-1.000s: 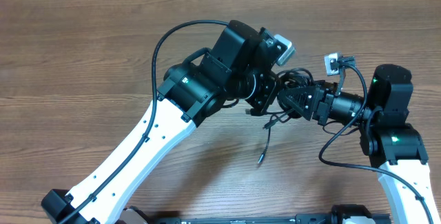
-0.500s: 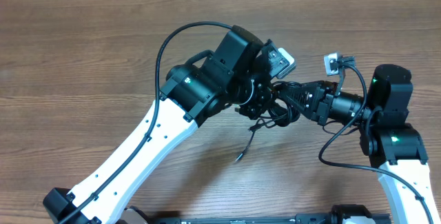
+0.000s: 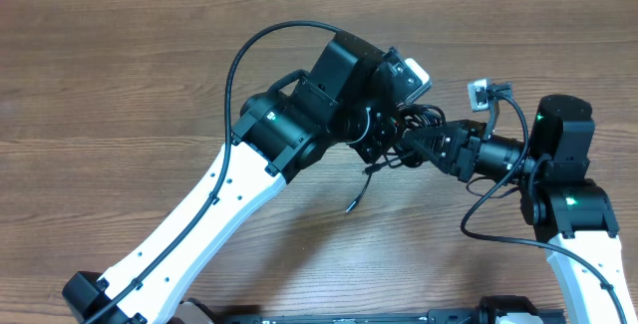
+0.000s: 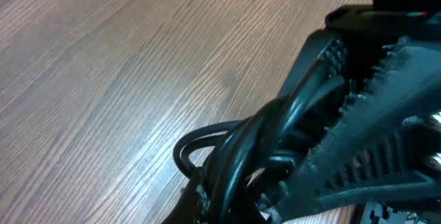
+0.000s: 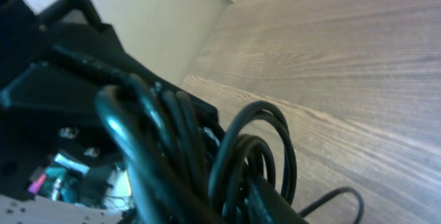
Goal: Untangle cables
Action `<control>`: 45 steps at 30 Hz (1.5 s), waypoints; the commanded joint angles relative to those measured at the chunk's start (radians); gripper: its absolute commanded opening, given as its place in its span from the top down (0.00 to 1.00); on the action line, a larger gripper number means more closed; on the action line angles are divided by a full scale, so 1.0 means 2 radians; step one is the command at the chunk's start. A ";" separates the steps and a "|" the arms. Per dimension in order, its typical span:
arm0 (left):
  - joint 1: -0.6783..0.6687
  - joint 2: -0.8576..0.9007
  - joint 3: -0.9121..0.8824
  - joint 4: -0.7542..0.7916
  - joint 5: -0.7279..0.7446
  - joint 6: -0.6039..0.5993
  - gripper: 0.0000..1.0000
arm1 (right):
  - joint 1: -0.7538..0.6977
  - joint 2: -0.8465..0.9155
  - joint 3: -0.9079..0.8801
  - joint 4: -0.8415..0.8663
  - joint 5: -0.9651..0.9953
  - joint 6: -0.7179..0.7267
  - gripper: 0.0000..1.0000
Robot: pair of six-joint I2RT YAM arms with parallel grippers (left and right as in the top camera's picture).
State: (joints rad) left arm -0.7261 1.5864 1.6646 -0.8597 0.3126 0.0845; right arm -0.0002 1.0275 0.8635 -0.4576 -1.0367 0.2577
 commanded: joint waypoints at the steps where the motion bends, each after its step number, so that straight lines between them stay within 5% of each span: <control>1: 0.000 0.000 0.007 0.002 -0.003 0.018 0.96 | 0.000 -0.003 0.001 0.002 0.003 -0.002 0.79; 7: 0.000 0.000 0.007 0.008 -0.003 0.017 0.96 | 0.000 -0.003 0.001 -0.001 0.004 -0.002 0.96; 26: 0.018 -0.052 0.008 0.021 0.009 -0.109 0.96 | 0.000 -0.003 0.001 -0.060 0.105 -0.038 0.96; 36: 0.065 -0.077 0.008 0.025 0.155 -0.112 0.96 | 0.000 -0.003 0.001 -0.066 0.115 -0.038 0.96; 42: 0.086 -0.077 0.008 0.012 0.174 -0.110 0.96 | 0.000 -0.003 0.001 -0.066 0.114 -0.038 0.96; 45: 0.086 -0.077 0.008 -0.004 0.165 -0.108 0.84 | 0.000 -0.003 0.001 -0.066 0.114 -0.038 0.96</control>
State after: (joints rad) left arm -0.5552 1.4509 1.6569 -0.8509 0.6140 -0.1284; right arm 0.0013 1.0260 0.8650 -0.5964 -0.8150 0.1833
